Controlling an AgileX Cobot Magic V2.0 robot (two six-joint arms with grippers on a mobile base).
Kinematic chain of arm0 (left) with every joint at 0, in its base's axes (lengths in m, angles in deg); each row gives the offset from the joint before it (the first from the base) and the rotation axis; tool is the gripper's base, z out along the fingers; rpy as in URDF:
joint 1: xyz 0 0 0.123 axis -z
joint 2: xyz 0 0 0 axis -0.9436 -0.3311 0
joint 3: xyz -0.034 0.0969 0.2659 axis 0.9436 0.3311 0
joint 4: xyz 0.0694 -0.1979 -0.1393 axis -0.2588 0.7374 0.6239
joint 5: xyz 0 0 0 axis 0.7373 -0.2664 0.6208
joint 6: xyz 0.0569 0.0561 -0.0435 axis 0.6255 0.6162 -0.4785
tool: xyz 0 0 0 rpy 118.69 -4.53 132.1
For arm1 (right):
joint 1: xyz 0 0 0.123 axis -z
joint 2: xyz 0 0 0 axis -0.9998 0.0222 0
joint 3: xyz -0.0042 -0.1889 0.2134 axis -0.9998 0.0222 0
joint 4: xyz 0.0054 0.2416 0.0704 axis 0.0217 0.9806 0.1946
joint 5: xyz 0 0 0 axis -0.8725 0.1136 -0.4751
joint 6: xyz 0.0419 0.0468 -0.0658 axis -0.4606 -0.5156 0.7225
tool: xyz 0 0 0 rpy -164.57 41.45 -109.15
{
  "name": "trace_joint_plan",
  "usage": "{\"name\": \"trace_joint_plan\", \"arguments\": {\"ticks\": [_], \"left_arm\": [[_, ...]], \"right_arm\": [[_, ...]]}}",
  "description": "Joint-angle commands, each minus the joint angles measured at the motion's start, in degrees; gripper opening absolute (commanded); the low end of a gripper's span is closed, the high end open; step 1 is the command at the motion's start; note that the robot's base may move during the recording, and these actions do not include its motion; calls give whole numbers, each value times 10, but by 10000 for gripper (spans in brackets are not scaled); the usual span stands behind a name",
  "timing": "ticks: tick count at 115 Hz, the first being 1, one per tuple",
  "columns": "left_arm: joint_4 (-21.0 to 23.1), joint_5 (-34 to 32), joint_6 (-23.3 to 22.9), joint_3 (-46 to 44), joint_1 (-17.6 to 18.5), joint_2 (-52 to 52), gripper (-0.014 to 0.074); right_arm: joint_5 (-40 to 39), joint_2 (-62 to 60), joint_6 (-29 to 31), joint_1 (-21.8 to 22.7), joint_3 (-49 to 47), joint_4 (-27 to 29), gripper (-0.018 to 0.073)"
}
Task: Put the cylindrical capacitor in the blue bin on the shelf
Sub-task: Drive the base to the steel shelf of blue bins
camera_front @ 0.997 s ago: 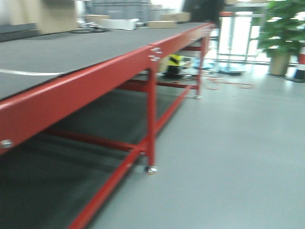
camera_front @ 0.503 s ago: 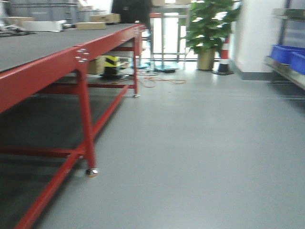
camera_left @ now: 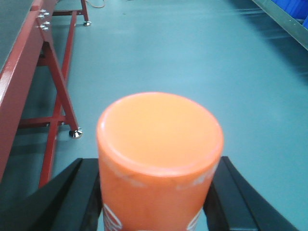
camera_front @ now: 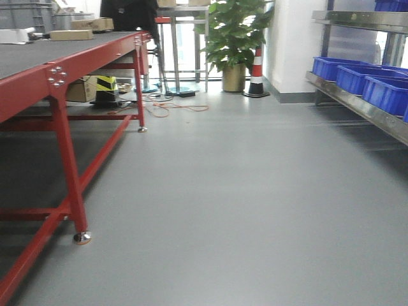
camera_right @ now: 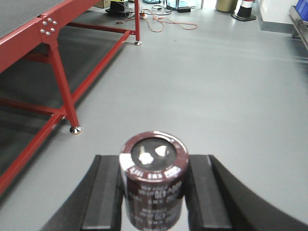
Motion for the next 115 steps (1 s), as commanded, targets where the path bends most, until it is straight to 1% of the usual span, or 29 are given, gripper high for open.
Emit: {"name": "trace_joint_plan", "arguments": {"ticks": [1, 115], "left_arm": [[0, -8, 0, 0, 4, 3, -111], [0, -8, 0, 0, 4, 3, -111]], "right_arm": [[-13, -2, 0, 1, 1, -2, -162], [-13, -4, 0, 1, 1, -1, -162]]}}
